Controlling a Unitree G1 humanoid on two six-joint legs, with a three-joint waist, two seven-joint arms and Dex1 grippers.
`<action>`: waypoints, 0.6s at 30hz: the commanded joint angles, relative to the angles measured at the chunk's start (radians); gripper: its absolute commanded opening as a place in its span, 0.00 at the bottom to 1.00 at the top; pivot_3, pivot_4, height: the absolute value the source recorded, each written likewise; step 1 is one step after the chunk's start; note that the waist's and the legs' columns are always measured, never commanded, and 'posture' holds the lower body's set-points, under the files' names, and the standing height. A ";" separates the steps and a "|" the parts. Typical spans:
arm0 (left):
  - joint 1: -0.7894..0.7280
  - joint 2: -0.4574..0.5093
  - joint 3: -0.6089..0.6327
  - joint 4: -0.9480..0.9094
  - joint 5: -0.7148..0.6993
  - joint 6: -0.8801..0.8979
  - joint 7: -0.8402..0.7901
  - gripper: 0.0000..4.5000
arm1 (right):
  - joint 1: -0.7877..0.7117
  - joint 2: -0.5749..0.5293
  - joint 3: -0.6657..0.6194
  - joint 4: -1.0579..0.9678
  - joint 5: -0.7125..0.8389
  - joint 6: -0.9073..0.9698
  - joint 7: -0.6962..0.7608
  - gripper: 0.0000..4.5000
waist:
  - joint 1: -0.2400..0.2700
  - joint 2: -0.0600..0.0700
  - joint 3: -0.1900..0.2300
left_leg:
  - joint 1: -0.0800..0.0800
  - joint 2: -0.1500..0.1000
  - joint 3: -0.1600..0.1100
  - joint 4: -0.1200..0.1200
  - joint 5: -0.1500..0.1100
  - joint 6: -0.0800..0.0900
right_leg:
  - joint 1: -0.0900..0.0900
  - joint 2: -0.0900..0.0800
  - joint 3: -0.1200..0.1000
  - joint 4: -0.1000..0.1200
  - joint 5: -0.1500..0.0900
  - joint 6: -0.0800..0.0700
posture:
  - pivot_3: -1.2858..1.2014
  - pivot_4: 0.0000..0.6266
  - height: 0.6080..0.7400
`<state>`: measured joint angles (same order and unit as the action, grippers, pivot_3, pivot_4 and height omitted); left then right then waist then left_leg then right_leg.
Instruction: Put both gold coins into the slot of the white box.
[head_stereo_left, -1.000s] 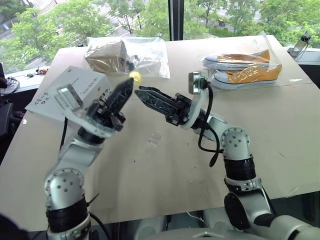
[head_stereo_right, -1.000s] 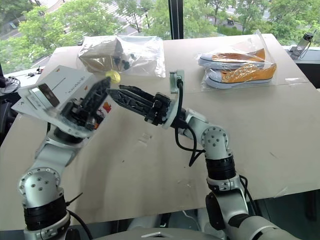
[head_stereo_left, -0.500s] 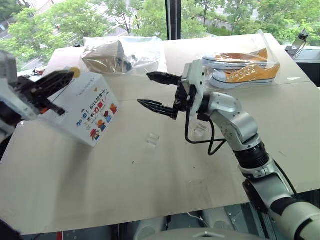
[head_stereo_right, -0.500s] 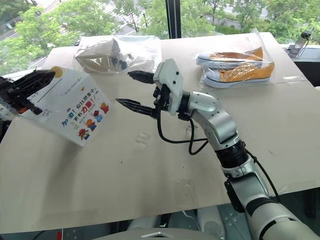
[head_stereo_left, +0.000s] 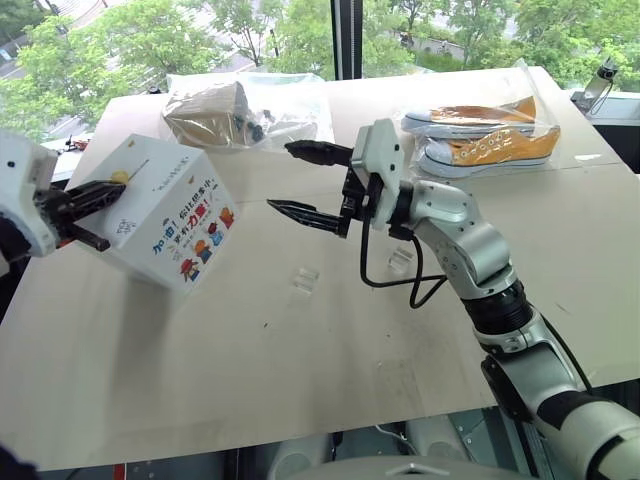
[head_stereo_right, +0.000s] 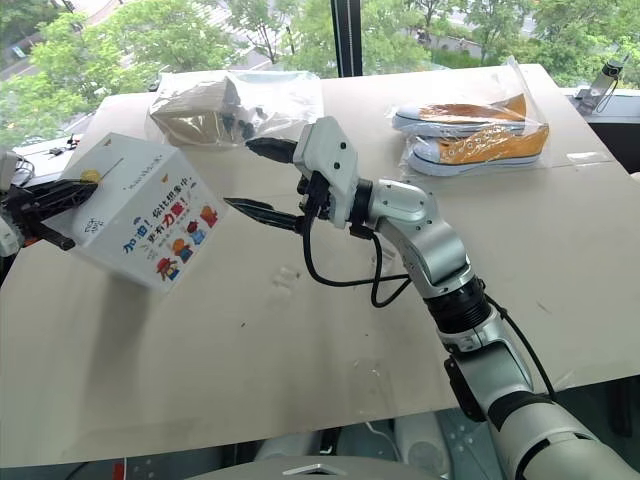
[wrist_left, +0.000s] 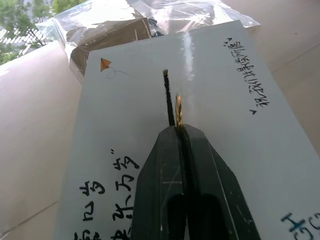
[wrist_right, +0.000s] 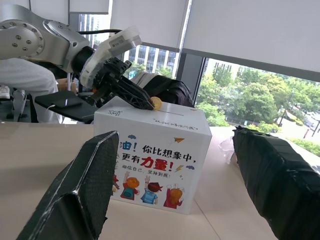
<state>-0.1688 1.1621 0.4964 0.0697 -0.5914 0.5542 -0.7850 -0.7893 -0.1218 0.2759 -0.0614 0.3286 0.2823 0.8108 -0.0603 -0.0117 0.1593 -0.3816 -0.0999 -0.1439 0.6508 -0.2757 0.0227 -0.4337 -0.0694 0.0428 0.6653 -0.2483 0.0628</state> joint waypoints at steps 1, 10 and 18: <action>-0.018 -0.013 -0.023 0.044 0.041 -0.002 -0.014 0.00 | 0.000 0.008 -0.007 -0.041 0.005 -0.010 -0.002 0.86 | -0.001 0.000 0.000 | 0.000 0.000 0.000 0.000 0.000 0.000 | 0.000 0.000 0.000 0.000 0.000 0.000 | 0.52 0.24 1.00; -0.033 -0.064 0.002 0.054 0.028 0.074 -0.023 0.00 | 0.007 0.012 -0.003 -0.045 0.002 -0.011 -0.001 0.86 | -0.004 0.001 -0.001 | 0.001 0.000 0.000 0.001 0.000 0.000 | 0.000 0.000 0.001 0.002 0.000 0.000 | 0.52 0.24 1.00; -0.024 -0.103 0.060 0.055 -0.037 0.224 -0.026 0.00 | 0.008 0.019 -0.002 -0.044 -0.005 -0.015 -0.003 0.86 | -0.006 0.002 -0.001 | 0.002 0.000 0.001 0.002 0.000 0.000 | 0.000 0.000 0.001 0.005 0.000 0.000 | 0.52 0.24 1.00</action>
<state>-0.2271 1.0628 0.5879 0.1063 -0.6340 0.7209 -0.8026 -0.7717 -0.1121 0.2762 -0.0633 0.3197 0.2823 0.8090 -0.0665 -0.0098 0.1580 -0.3798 -0.1000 -0.1432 0.6530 -0.2755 0.0224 -0.4337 -0.0695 0.0436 0.6706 -0.2483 0.0629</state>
